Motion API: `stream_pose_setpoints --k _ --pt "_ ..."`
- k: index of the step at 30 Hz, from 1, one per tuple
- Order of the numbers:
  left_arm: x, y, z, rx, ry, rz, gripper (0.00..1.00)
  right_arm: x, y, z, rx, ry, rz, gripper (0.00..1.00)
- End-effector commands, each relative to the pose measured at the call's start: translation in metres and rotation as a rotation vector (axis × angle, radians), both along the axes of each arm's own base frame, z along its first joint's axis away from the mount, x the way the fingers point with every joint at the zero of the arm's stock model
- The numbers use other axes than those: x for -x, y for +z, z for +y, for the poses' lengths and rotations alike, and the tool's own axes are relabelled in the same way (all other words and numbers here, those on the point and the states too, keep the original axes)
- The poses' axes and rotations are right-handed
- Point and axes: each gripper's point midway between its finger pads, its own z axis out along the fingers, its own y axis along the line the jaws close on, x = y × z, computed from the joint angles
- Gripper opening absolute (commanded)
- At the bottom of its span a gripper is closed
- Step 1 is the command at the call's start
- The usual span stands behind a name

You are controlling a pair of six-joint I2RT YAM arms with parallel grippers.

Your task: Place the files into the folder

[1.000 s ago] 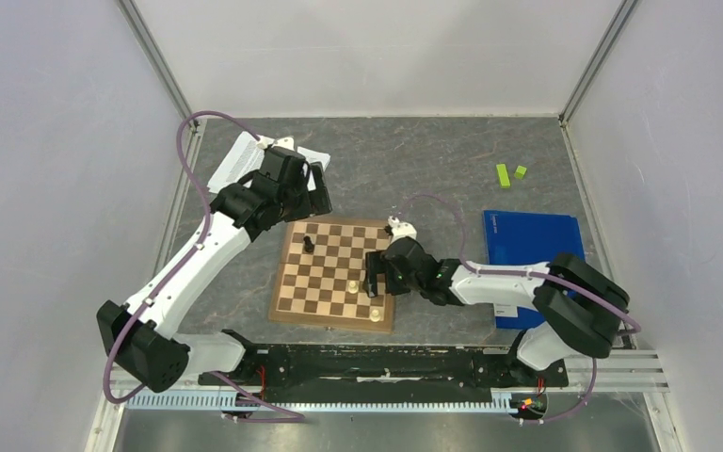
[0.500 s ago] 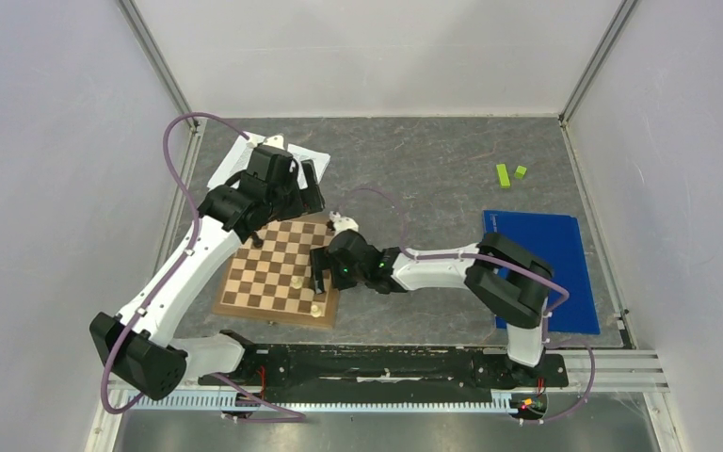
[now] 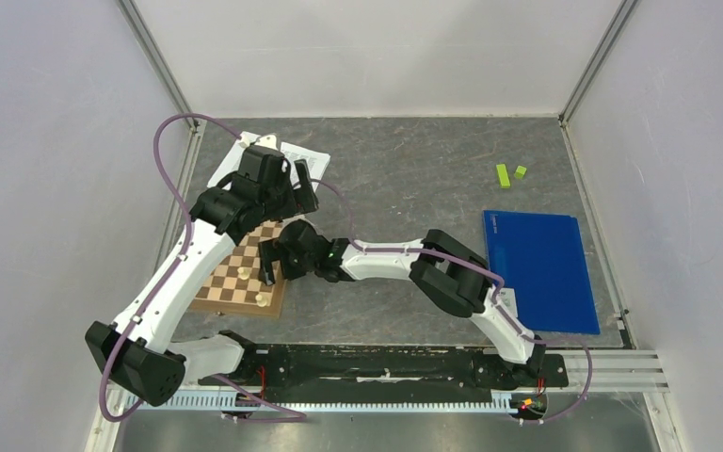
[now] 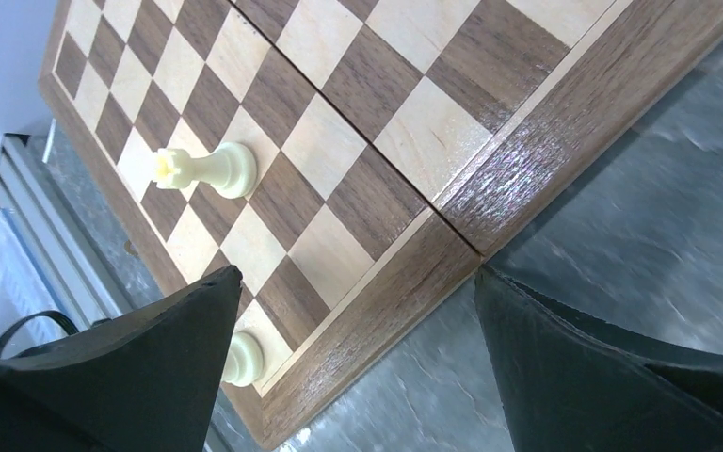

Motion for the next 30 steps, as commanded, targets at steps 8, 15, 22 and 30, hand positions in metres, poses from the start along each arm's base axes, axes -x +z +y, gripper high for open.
stream_pose_setpoints --k 8,15,22,30 --pt "-0.002 0.025 0.007 -0.002 -0.021 -0.067 0.99 0.011 -0.012 0.063 -0.111 0.175 -0.010 0.98" --pt "-0.005 0.028 0.003 0.009 -0.032 -0.071 1.00 0.005 0.007 0.064 -0.136 0.194 -0.066 0.98" --pt "-0.014 0.066 -0.009 0.084 -0.066 -0.178 1.00 -0.010 0.068 -0.005 -0.148 0.135 -0.157 0.98" --pt "-0.011 0.071 -0.059 0.338 -0.196 -0.189 1.00 -0.038 0.085 -0.175 0.060 -0.176 -0.204 0.98"
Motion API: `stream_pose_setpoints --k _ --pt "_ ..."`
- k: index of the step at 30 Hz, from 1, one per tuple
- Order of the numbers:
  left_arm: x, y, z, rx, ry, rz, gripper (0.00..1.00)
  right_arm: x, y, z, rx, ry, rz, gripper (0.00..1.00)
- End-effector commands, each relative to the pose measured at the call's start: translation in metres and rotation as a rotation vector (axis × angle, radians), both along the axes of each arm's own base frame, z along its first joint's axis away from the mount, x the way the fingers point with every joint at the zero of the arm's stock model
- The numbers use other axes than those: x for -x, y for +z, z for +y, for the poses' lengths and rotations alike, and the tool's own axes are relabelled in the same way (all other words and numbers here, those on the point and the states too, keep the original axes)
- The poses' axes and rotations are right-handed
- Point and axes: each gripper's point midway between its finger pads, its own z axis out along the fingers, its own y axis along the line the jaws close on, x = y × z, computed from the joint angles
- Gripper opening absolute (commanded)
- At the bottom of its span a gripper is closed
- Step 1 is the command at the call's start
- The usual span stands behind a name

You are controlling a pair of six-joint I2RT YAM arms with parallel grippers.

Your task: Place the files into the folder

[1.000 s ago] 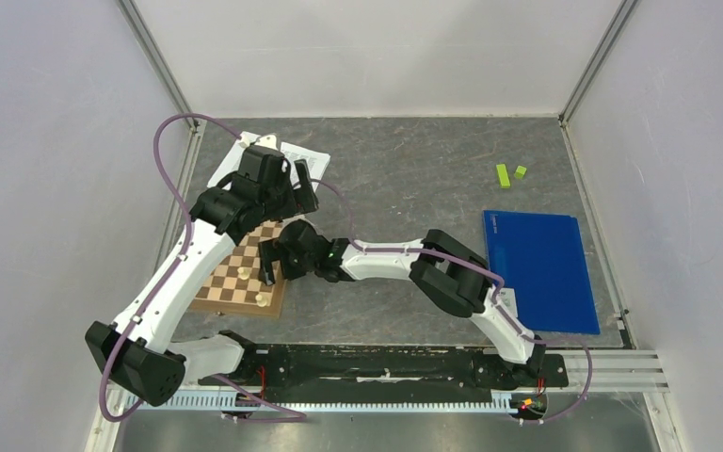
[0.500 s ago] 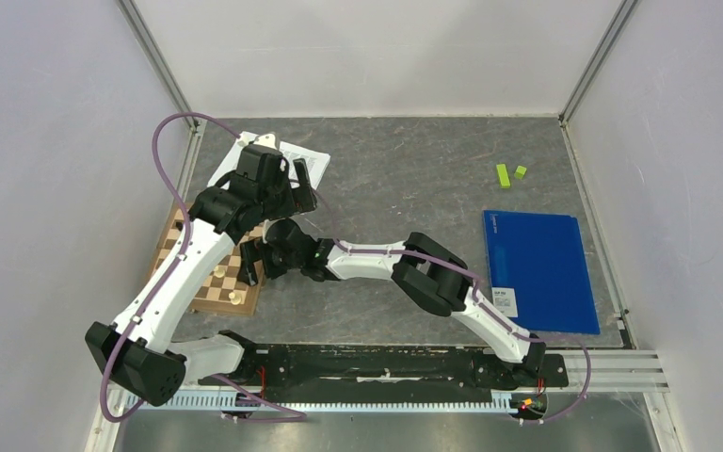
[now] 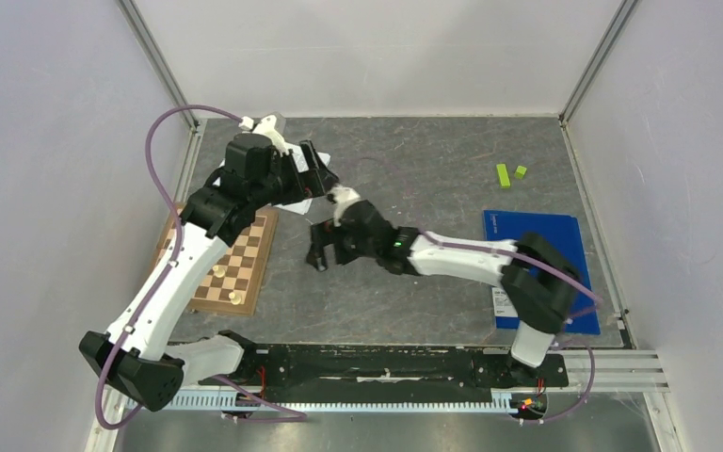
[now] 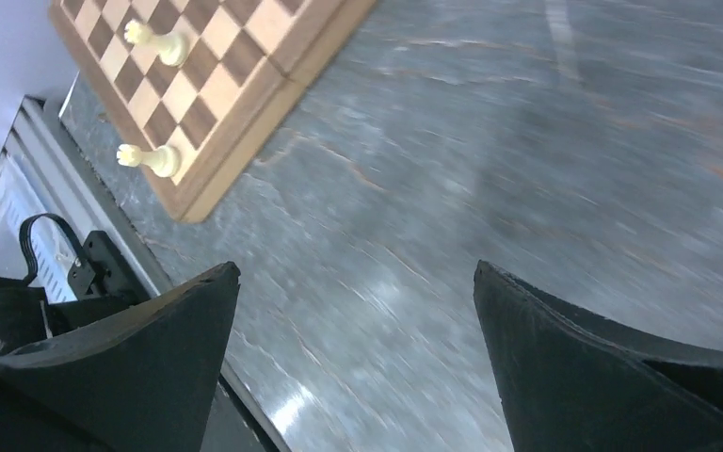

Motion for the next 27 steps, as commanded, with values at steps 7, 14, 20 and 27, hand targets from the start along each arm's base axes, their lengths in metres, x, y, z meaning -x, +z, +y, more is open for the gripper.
stream_pose_setpoints --k 7,14,20,27 --pt "0.002 -0.011 -0.050 0.195 -0.145 0.017 1.00 -0.030 -0.004 -0.279 0.370 -0.695 -0.087 0.98" --pt "0.005 -0.030 -0.066 0.188 -0.185 0.067 1.00 -0.017 -0.030 -0.408 0.467 -1.038 -0.005 0.99" --pt "0.008 -0.049 -0.076 0.188 -0.215 0.108 1.00 -0.004 -0.036 -0.477 0.483 -1.251 0.013 0.99" --pt "0.011 -0.059 -0.082 0.185 -0.237 0.131 1.00 -0.002 -0.068 -0.490 0.358 -1.226 0.093 0.99"
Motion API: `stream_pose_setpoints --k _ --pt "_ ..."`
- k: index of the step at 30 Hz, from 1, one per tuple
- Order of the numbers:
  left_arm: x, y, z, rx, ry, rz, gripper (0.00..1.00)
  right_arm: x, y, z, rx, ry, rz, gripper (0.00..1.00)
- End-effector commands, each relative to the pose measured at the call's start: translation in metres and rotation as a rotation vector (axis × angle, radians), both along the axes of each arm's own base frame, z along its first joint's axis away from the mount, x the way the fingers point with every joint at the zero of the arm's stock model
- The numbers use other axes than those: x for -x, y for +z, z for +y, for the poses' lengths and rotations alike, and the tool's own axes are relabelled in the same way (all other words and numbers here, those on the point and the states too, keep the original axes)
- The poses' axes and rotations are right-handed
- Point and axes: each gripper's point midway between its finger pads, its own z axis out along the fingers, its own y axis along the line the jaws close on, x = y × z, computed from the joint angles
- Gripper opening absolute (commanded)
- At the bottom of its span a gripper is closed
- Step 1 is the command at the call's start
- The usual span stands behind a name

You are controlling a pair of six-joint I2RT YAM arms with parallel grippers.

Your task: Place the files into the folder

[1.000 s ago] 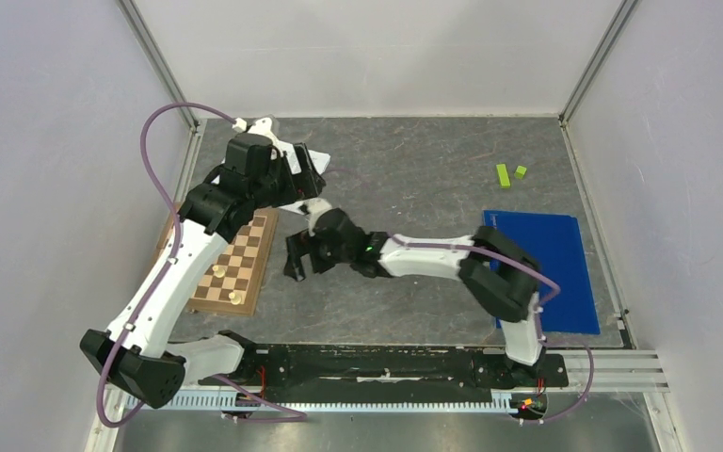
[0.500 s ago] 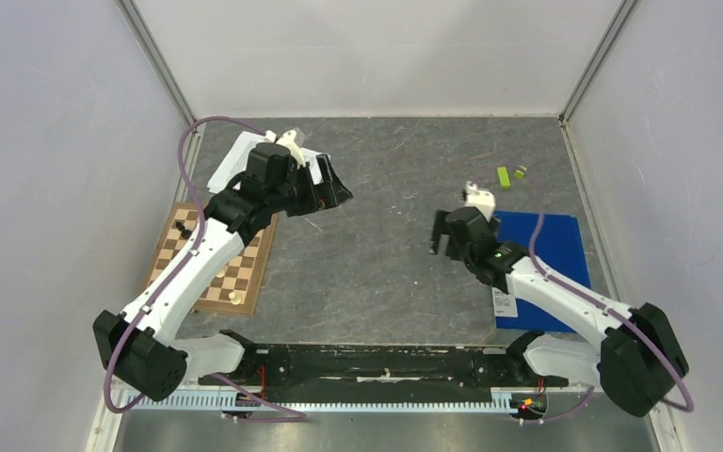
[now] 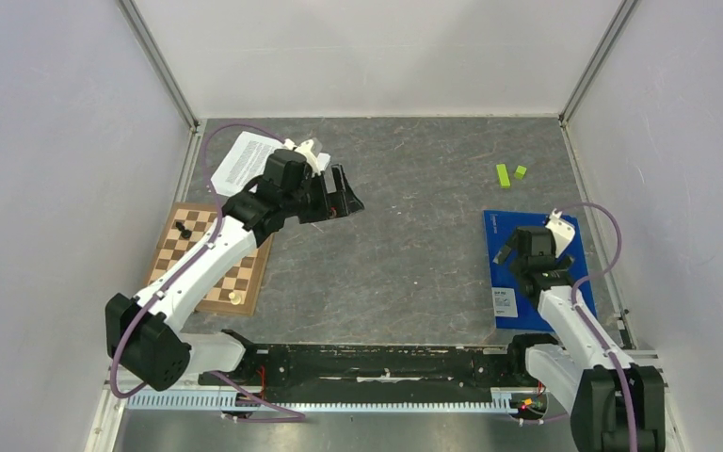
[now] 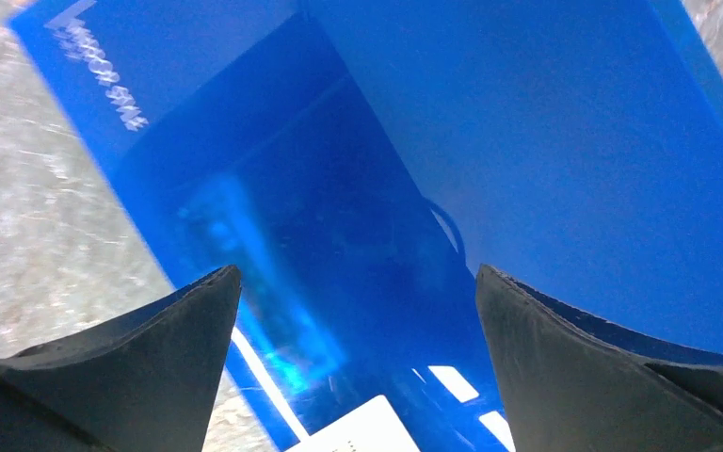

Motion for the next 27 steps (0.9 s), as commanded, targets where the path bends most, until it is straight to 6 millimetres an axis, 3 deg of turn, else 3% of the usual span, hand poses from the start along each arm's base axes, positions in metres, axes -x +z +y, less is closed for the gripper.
stream_pose_setpoints --k 1,7,14,21,27 --pt "-0.001 0.007 -0.013 0.061 -0.018 -0.002 1.00 -0.009 -0.014 0.014 -0.103 0.106 -0.044 0.99" --pt "-0.002 0.002 -0.014 0.052 -0.025 0.003 1.00 -0.006 -0.030 0.041 -0.231 0.191 -0.061 0.99" --pt "-0.002 -0.006 -0.014 0.037 -0.018 0.016 1.00 0.011 -0.054 0.081 -0.395 0.239 -0.062 0.98" --pt "-0.001 -0.016 -0.012 0.028 0.002 0.043 1.00 0.020 -0.066 0.143 -0.488 0.326 -0.028 0.98" --pt "-0.001 -0.022 0.003 -0.023 0.063 0.047 1.00 0.015 -0.063 0.222 -0.556 0.499 0.033 0.98"
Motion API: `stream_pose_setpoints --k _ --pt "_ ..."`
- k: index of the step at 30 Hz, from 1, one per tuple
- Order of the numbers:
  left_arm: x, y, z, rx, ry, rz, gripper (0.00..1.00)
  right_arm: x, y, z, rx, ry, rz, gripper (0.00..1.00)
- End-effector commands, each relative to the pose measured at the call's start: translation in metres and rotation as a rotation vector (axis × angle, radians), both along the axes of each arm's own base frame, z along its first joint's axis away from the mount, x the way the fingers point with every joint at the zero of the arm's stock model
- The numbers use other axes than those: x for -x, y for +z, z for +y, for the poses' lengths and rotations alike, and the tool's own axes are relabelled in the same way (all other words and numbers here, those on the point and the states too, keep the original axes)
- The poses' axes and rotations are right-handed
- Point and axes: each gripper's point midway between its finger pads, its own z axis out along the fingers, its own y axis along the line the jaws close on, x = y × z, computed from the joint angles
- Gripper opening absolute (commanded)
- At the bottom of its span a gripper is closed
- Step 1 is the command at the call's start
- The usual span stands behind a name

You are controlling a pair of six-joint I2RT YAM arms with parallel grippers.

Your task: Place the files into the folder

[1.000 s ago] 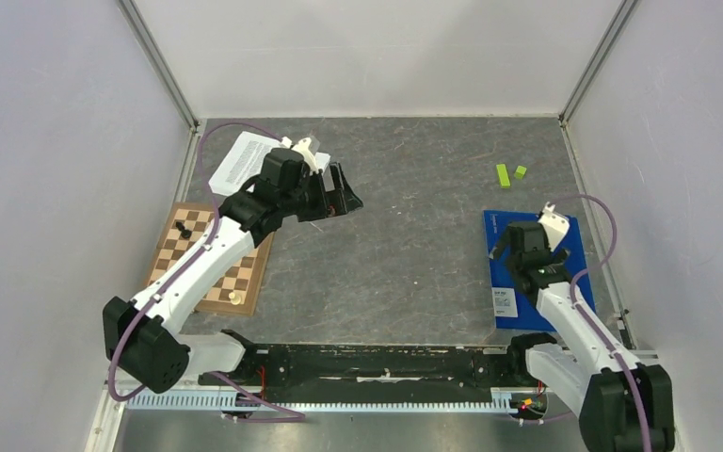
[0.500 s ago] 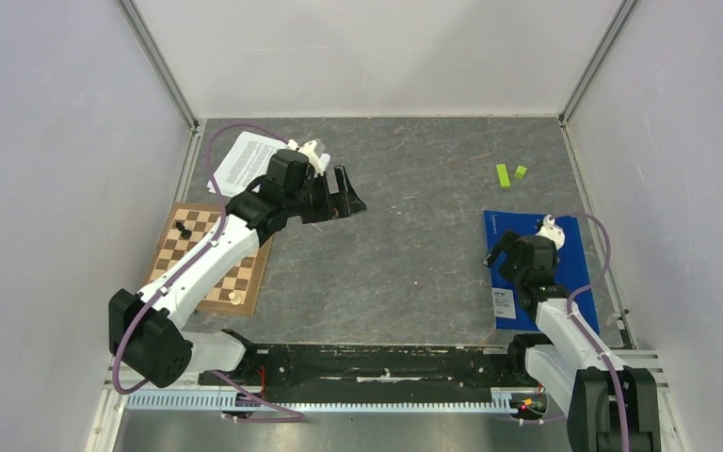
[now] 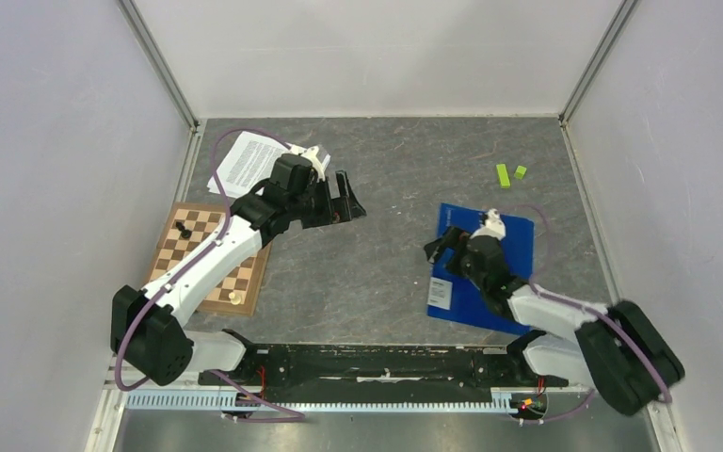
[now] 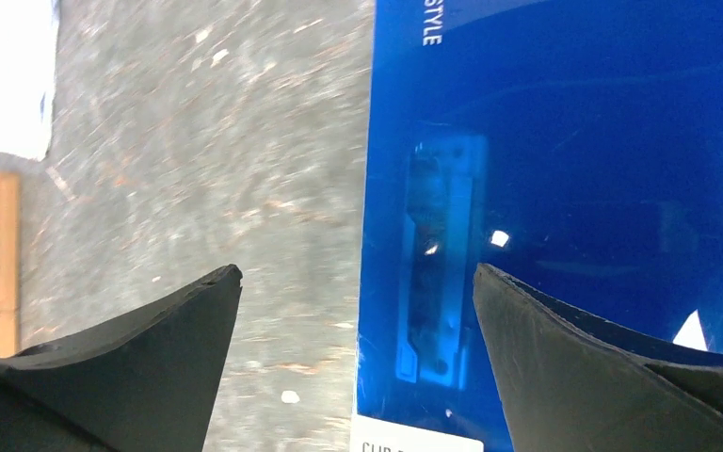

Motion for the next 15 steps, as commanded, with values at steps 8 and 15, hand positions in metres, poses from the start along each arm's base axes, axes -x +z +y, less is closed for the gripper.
stream_pose_setpoints --k 8,15 --pt "-0.006 -0.016 0.063 -0.173 0.298 0.008 1.00 0.047 -0.043 0.150 -0.023 0.358 0.274 0.98" --pt "0.000 -0.048 0.061 -0.137 0.266 0.077 0.99 0.018 0.011 0.150 0.015 0.371 0.134 0.98"
